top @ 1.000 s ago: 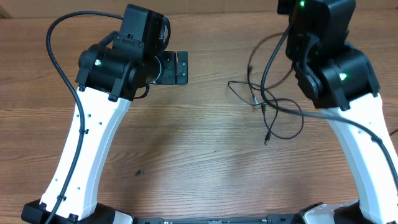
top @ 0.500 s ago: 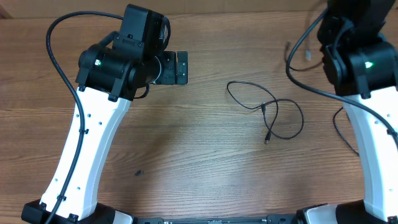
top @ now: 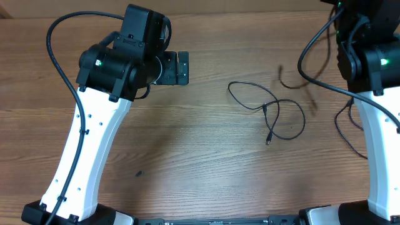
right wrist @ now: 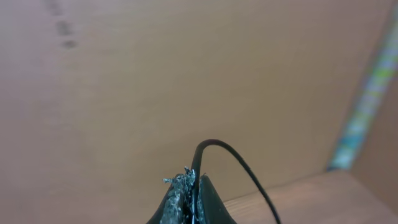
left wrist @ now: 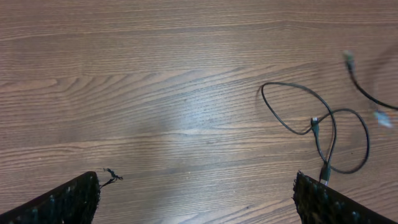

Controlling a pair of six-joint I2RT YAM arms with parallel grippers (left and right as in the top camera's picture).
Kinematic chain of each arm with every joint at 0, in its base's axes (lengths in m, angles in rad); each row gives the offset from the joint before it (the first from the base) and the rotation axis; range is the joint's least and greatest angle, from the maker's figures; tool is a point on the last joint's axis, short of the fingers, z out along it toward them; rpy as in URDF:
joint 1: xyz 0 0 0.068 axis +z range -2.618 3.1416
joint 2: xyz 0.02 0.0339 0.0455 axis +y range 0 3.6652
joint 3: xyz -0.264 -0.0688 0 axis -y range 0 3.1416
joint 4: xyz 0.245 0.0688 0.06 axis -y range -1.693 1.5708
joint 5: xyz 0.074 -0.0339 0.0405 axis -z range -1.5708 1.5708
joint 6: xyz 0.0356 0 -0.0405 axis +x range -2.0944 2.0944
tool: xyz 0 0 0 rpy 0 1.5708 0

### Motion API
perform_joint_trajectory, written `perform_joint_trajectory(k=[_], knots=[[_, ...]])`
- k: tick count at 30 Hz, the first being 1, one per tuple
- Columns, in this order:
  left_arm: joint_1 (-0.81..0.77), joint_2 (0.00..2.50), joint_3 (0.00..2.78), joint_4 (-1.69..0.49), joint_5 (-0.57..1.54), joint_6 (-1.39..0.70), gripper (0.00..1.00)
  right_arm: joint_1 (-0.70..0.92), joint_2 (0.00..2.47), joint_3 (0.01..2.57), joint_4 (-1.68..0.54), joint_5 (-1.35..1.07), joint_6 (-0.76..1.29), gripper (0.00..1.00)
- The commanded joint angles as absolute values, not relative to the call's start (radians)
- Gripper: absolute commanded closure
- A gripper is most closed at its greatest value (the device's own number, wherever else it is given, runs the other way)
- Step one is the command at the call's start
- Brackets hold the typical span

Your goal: Untangle cables

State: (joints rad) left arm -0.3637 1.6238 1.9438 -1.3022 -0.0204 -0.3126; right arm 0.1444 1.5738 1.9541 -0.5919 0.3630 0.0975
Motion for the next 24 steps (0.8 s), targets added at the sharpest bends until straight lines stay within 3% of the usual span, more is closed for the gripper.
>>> perform_joint_trajectory(k=[1,9,24], knots=[[-0.360,1.631,1.957,-1.302,-0.033,-0.322,0.00,0.144,1.553,1.964,-0.585,0.234,0.109,0.96],[-0.360,1.631,1.957,-1.302,-0.033,-0.322,0.00,0.048,1.597,1.961,-0.618,0.287,0.109,0.96],[-0.360,1.631,1.957,-1.302,-0.033,-0.322,0.00,-0.354,1.884,1.942,-0.691,0.294,0.109,0.96]])
